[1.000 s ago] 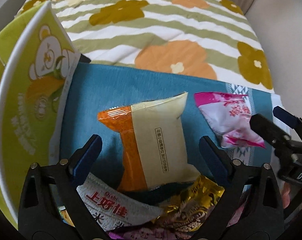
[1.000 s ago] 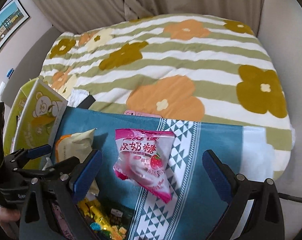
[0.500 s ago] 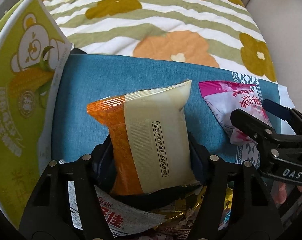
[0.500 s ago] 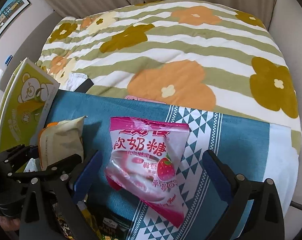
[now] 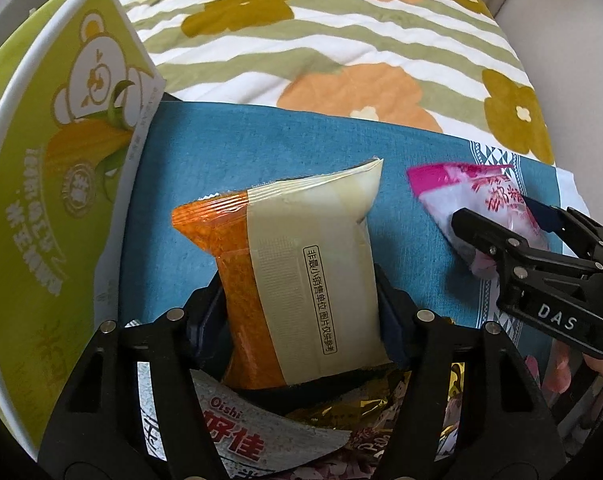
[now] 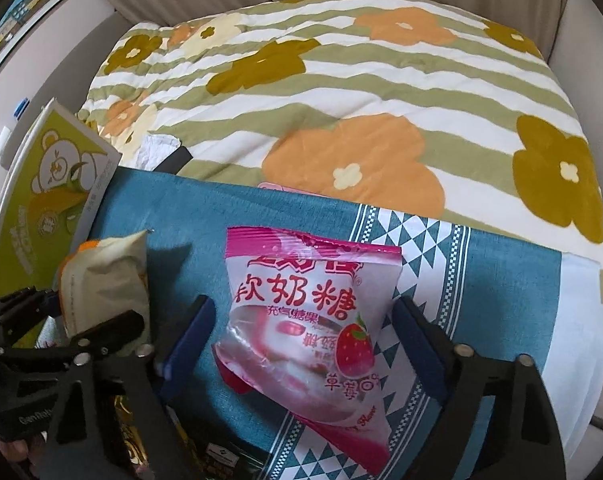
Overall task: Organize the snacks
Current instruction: 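Grasp the cream-orange pastry bag with the left gripper while the right grasps the pink candy bag, then carry both bags over the box and open both grippers to drop them inside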
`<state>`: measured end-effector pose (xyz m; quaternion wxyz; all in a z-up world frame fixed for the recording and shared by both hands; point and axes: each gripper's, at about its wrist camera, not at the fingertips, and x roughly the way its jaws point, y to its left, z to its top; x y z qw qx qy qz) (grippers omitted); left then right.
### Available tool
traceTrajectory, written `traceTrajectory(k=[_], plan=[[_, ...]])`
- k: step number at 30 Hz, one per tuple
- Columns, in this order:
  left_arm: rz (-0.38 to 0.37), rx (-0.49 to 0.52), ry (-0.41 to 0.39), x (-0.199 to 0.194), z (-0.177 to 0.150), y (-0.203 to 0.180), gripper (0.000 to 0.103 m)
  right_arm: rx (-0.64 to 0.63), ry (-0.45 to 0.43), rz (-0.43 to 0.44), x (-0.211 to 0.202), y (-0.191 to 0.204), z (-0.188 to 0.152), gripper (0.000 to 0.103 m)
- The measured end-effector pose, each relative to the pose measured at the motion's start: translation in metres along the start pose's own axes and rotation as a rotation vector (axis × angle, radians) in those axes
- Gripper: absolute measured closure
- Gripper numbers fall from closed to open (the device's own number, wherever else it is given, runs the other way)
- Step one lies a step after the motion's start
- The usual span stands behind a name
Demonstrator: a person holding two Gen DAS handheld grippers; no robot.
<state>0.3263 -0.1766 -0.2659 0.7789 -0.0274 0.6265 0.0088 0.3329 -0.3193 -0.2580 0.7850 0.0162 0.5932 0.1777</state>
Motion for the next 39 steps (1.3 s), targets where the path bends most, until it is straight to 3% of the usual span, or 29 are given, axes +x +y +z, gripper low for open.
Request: traceTrajectory(k=[4, 7, 16, 25, 31, 39], plan=[[-0.008, 0.005, -0.015, -0.005, -0.002, 0.0, 0.042, -0.011, -0.006, 0.0, -0.004, 0.001, -0.003, 0.045], [-0.013, 0.018, -0.026, -0.009, -0.003, -0.001, 0.042, 0.01, -0.014, 0.014, -0.009, -0.002, -0.007, 0.051], [-0.074, 0.078, -0.088, -0.037, -0.006, -0.008, 0.042, 0.096, -0.095, -0.017, -0.048, -0.011, -0.018, 0.052], [-0.198, 0.174, -0.2, -0.098, 0.0, -0.012, 0.042, 0.177, -0.21, -0.084, -0.111, 0.008, -0.031, 0.052], [-0.252, 0.204, -0.289, -0.153, 0.003, 0.02, 0.042, 0.204, -0.295, -0.127, -0.157, 0.043, -0.03, 0.052], [-0.223, 0.157, -0.392, -0.208, 0.009, 0.116, 0.042, 0.16, -0.404, -0.1, -0.189, 0.125, -0.01, 0.052]])
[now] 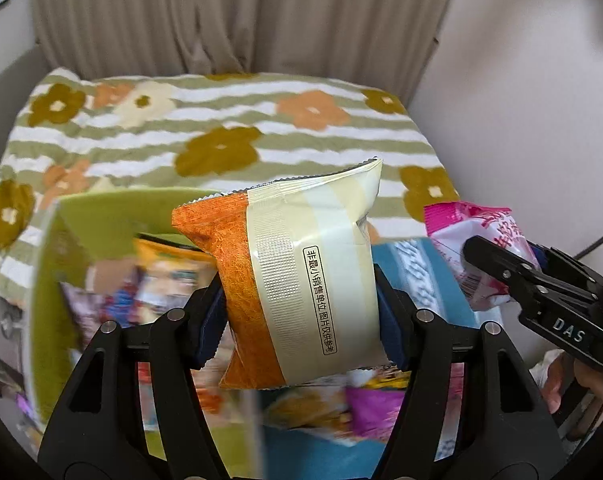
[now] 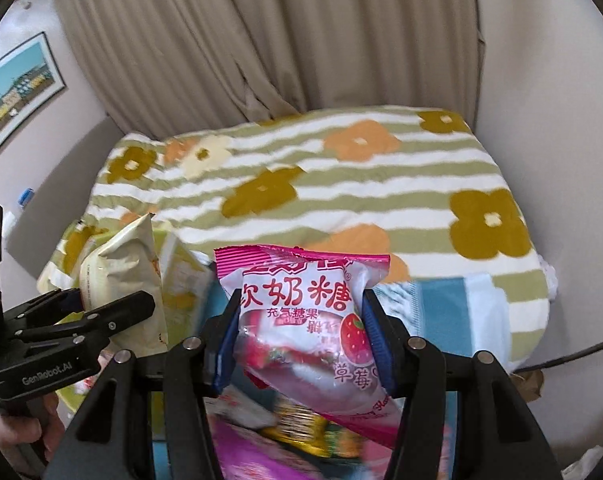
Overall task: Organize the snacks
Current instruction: 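Carry both bags over the box and open both grippers to drop them inside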
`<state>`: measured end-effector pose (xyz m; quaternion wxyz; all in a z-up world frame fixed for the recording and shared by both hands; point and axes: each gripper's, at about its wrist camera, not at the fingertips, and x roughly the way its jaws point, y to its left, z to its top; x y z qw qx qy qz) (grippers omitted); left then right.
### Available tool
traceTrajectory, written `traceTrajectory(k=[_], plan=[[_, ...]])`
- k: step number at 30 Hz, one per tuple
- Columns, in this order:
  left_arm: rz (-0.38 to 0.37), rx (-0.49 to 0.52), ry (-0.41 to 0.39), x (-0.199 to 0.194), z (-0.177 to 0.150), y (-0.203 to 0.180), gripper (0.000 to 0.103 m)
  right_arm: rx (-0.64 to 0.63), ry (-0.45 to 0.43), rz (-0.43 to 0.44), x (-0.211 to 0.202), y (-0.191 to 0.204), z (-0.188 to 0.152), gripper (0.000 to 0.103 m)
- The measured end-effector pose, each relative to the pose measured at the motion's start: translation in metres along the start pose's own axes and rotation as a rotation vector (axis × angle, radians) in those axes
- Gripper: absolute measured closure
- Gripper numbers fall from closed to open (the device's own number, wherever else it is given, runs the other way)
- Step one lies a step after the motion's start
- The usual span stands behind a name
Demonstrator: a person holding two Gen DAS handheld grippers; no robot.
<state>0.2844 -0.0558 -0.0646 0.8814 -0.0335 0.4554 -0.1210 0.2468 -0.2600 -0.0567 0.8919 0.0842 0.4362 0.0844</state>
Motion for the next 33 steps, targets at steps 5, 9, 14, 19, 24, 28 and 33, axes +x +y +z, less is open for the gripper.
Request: traceTrajectory(k=[5, 9, 14, 19, 24, 28, 33], plan=[[0.052, -0.041, -0.028, -0.024, 0.001, 0.061, 0.042, -0.043, -0.032, 0.056, 0.003, 0.061, 0.007, 0.052], [0.086, -0.064, -0.022, -0.03, 0.002, 0.11, 0.042, -0.069, -0.037, 0.094, 0.014, 0.101, 0.007, 0.052], [0.103, -0.056, 0.014, -0.018, 0.004, 0.157, 0.042, -0.088, -0.029, 0.113, 0.029, 0.145, 0.002, 0.052], [0.051, -0.065, 0.051, 0.004, 0.008, 0.188, 0.015, -0.064, -0.003, 0.097, 0.048, 0.167, -0.005, 0.052], [0.075, -0.052, 0.04, 0.007, 0.0, 0.204, 0.0, -0.04, 0.037, 0.064, 0.063, 0.174, -0.012, 0.052], [0.05, -0.08, 0.081, 0.014, -0.019, 0.214, 0.0, -0.036, 0.068, 0.052, 0.069, 0.177, -0.016, 0.052], [0.086, -0.057, 0.099, 0.01, -0.041, 0.208, 0.0, -0.052, 0.082, 0.046, 0.075, 0.18, -0.017, 0.052]])
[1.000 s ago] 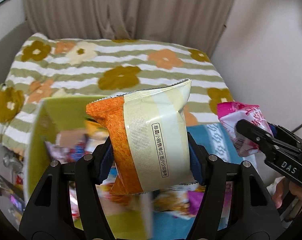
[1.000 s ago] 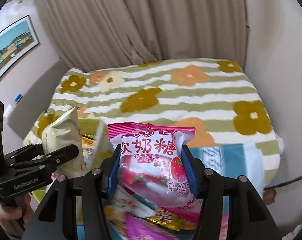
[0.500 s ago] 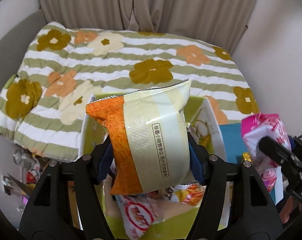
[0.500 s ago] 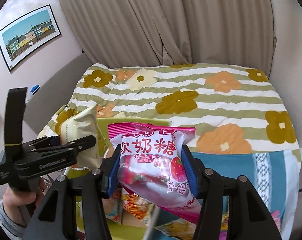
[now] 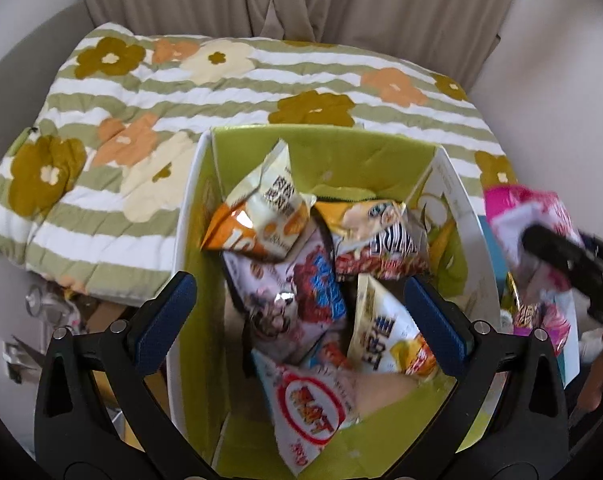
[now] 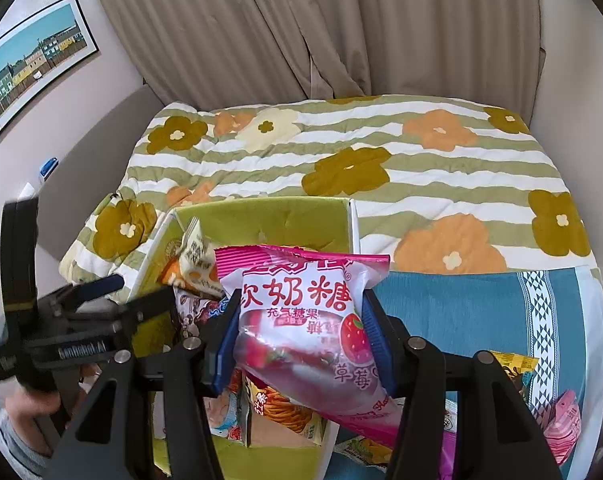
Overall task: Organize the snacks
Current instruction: 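Carry both bags over the box and open both grippers to drop them inside, then move both grippers back over the remaining snacks on the cloth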
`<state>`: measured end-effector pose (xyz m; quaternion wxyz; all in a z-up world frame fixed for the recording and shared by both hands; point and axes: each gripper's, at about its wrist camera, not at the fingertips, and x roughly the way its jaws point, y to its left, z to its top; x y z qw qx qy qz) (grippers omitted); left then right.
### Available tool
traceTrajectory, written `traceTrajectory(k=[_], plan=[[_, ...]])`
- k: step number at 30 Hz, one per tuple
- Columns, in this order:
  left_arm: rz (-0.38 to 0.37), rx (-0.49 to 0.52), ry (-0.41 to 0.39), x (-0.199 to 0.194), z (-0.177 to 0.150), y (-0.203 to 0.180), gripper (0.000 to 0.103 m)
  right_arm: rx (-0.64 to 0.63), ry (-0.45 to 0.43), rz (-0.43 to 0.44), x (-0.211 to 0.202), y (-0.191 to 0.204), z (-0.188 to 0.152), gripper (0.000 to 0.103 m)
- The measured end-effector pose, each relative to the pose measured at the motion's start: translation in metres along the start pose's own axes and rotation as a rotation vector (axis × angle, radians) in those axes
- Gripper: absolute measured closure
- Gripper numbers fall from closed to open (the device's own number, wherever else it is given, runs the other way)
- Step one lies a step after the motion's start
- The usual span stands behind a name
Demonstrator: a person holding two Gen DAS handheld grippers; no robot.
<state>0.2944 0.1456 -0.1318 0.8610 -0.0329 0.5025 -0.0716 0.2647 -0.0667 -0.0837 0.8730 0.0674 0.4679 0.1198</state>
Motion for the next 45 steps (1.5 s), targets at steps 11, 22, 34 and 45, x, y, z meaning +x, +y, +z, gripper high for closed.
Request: traceTrajectory(k=[11, 22, 34, 45], plan=[[0.044, -0.007, -0.02, -0.021, -0.016, 0.011, 0.0, -0.072, 0.01, 0.032, 0.021, 0.024, 0.025, 0.052], [0.063, -0.053, -0.003, -0.02, -0.034, 0.027, 0.001, -0.122, -0.051, 0.073, 0.039, 0.041, 0.035, 0.004], [0.039, -0.026, -0.033, -0.029, -0.035, 0.025, 0.001, -0.095, -0.045, 0.037, 0.02, 0.034, 0.011, 0.003], [0.018, 0.012, -0.103, -0.07, -0.038, 0.002, 0.001, -0.057, -0.121, -0.002, -0.042, 0.026, -0.003, 0.003]])
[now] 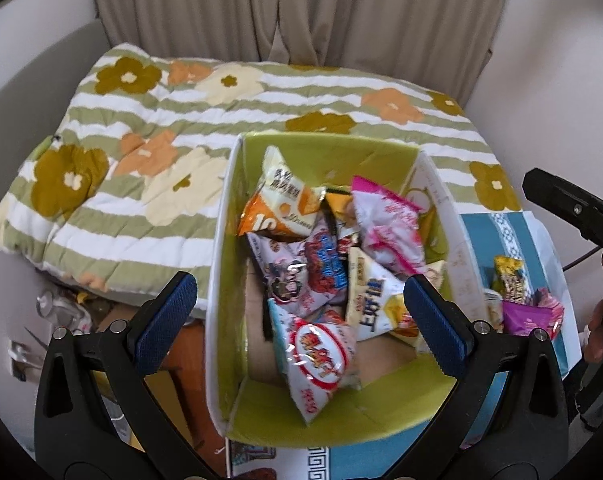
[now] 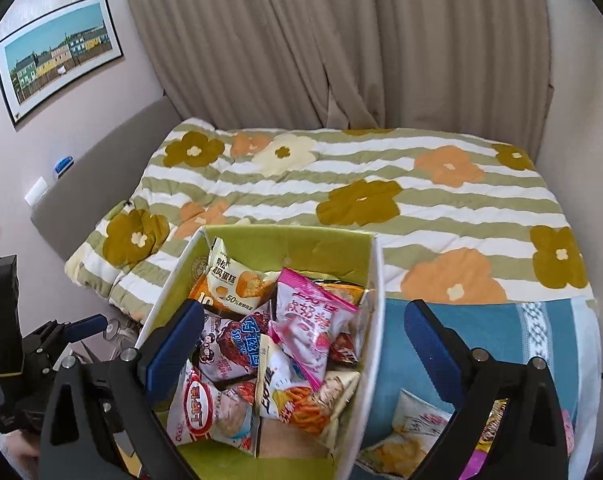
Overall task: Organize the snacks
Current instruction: 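Move both grippers back over the remaining snacks on the cloth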
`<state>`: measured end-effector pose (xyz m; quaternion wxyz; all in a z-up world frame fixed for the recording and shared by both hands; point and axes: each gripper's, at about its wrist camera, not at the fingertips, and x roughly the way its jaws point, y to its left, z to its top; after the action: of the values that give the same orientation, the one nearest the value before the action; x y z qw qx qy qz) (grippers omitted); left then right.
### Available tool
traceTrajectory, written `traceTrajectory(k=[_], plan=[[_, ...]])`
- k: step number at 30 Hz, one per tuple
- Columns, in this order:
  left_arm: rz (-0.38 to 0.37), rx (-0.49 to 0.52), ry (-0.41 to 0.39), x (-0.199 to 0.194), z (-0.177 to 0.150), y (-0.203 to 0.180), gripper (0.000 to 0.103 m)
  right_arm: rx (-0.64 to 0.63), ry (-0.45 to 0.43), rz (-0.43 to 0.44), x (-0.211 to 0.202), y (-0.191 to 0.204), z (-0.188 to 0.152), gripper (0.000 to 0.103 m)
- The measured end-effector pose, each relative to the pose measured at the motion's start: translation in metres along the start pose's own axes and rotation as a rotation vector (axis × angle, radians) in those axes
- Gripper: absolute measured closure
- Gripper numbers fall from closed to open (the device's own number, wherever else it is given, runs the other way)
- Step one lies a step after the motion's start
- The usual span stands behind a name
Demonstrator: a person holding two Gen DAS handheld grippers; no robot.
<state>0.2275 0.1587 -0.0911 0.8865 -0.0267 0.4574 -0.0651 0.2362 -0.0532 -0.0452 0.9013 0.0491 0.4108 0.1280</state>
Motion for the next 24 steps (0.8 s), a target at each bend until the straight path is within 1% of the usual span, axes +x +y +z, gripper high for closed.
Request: traceTrajectory(k=[2, 6, 9, 11, 13, 17, 21, 24], plan=[[-0.006, 0.006, -0.019, -0.01, -0.001, -0.009, 0.001, -0.001, -0.013, -0.005, -0.014, -0.003, -0.002, 0.003], [-0.027, 0.024, -0.06, -0.03, -0.007, -0.038, 0.001, -0.001, -0.071, -0.02, -0.05, -0.017, -0.01, 0.003], [-0.056, 0.03, -0.077, -0.041, -0.013, -0.065, 0.001, 0.004, -0.104, -0.037, -0.076, -0.032, -0.019, 0.003], [-0.085, 0.039, -0.085, -0.048, -0.019, -0.089, 0.001, 0.01, -0.114, -0.054, -0.094, -0.047, -0.025, 0.003], [-0.099, 0.055, -0.09, -0.051, -0.024, -0.111, 0.001, 0.019, -0.117, -0.074, -0.11, -0.064, -0.031, 0.003], [-0.138, 0.093, -0.083, -0.054, -0.038, -0.163, 0.001, 0.055, -0.115, -0.114, -0.143, -0.104, -0.05, 0.003], [-0.158, 0.116, -0.066, -0.051, -0.054, -0.204, 0.001, 0.066, -0.113, -0.164, -0.164, -0.134, -0.068, 0.003], [-0.16, 0.128, -0.053, -0.047, -0.068, -0.227, 0.001, 0.089, -0.113, -0.16, -0.175, -0.156, -0.08, 0.003]])
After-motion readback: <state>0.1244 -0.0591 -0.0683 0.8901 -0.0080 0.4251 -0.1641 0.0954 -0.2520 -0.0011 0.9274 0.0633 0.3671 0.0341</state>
